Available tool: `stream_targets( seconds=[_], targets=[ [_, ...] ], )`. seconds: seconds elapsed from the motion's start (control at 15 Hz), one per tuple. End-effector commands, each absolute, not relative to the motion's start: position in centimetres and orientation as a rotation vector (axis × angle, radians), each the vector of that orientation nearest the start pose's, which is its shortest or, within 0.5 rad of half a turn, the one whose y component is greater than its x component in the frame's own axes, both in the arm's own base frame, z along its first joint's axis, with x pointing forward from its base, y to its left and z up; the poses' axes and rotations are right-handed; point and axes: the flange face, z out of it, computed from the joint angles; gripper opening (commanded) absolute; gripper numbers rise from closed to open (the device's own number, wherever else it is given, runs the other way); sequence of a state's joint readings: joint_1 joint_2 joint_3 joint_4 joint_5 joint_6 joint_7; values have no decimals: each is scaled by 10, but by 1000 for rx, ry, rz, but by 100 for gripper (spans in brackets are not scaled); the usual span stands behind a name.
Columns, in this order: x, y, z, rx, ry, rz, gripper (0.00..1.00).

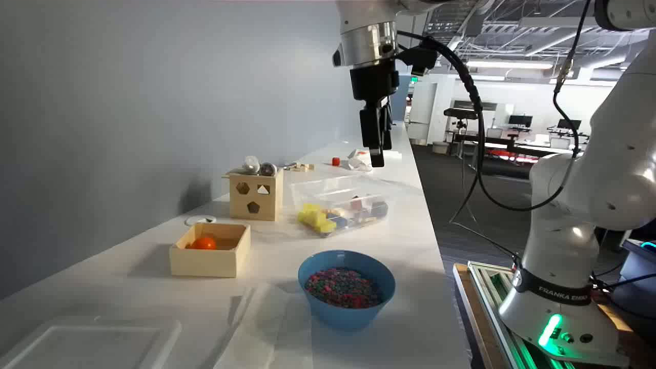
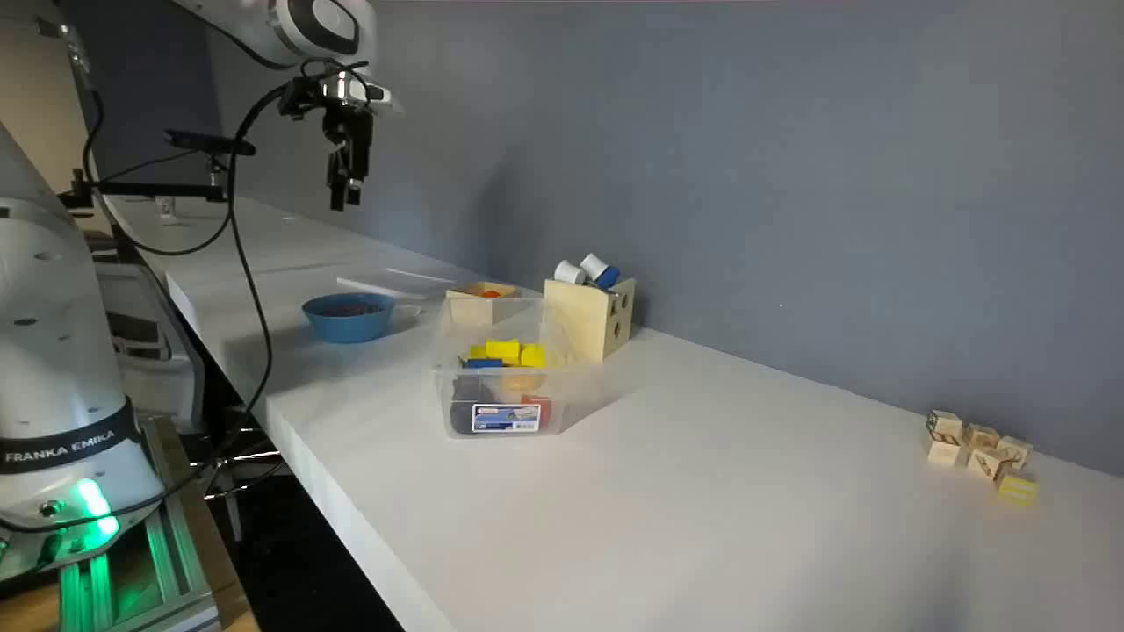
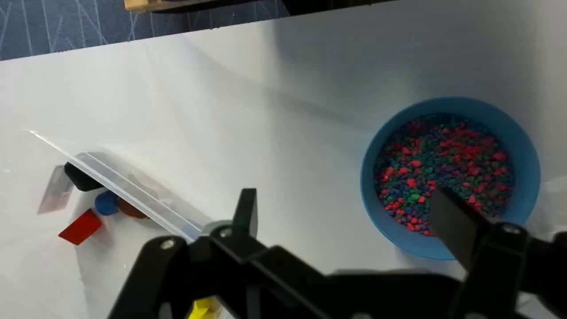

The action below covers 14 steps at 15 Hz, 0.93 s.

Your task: Remove a blue block from the lunchbox and put it in the small wooden box

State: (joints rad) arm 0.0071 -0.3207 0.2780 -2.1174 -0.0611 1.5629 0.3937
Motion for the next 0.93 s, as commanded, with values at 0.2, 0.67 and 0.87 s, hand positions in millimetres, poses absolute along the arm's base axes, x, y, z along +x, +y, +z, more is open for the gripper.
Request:
stream_targets(
  seconds=[0.2, 0.67, 0.87],
  targets=[
    [429, 101, 520, -3311, 418, 257, 100],
    [475, -13, 488, -3085, 1026, 186, 100],
    [491, -62, 472, -3012, 1243, 103, 100]
  ],
)
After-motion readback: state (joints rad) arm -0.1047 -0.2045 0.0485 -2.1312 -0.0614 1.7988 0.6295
